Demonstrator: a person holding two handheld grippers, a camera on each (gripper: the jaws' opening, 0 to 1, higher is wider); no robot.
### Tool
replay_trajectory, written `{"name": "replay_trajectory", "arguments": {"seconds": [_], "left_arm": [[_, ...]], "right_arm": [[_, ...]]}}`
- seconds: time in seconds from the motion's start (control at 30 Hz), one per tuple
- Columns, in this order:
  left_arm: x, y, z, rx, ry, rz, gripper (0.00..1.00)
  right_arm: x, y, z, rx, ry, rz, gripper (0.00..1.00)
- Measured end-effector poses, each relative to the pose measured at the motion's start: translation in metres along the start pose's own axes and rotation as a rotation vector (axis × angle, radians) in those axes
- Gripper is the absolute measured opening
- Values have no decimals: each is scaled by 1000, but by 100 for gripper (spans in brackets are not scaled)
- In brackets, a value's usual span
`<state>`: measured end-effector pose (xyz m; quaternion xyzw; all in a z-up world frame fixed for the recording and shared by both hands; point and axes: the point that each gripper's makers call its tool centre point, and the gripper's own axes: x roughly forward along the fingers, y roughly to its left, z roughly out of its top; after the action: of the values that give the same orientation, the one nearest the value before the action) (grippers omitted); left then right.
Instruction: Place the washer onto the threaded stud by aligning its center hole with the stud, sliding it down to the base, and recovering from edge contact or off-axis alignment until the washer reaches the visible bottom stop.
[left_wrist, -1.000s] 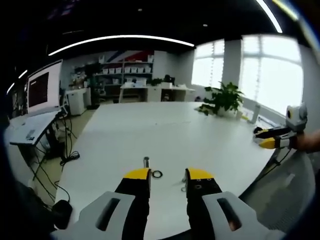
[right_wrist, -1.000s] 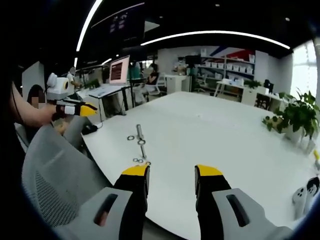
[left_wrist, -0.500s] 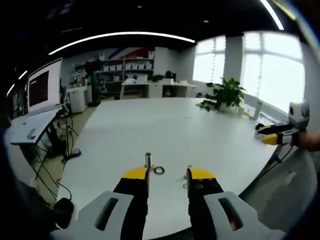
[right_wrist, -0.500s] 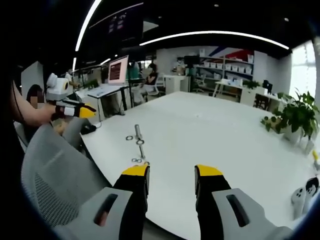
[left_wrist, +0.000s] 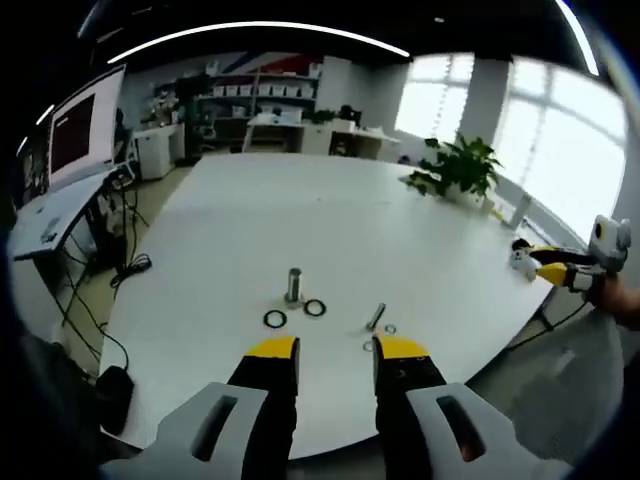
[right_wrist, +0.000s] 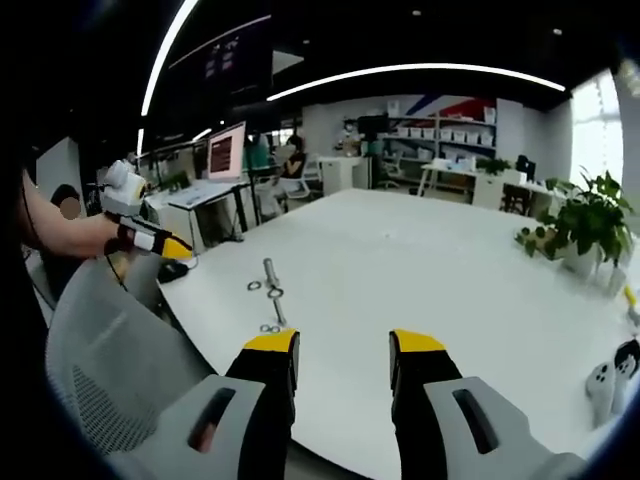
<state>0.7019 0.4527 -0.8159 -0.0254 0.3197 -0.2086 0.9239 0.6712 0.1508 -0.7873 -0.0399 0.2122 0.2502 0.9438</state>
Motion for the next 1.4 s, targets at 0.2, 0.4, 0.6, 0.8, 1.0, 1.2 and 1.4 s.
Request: {"name": "replay_trajectory", "arguments": {"seconds": [0.2, 0.4, 0.6, 0.8, 1.0, 1.2, 1.4], "left_arm": [[25, 4, -4, 66, 63, -7, 31], [48, 10, -9, 102, 112, -19, 30], [65, 28, -9, 128, 162, -18, 32], [82, 39, -11, 149, 222, -27, 31], [98, 52, -19, 186, 293, -17, 32], [109, 61, -31, 259, 377, -24, 32], [118, 70, -44, 194, 405, 4, 32]], "right_arm": [[0, -1, 5, -51, -15, -11, 36], [3, 2, -2, -26, 16, 10, 38], [2, -2, -1, -5, 11, -4, 38], [3, 1, -2, -25, 19, 6, 38], [3, 0, -2, -16, 17, 6, 38], [3, 0, -2, -17, 19, 6, 38], [3, 0, -3, -19, 20, 3, 38]]}}
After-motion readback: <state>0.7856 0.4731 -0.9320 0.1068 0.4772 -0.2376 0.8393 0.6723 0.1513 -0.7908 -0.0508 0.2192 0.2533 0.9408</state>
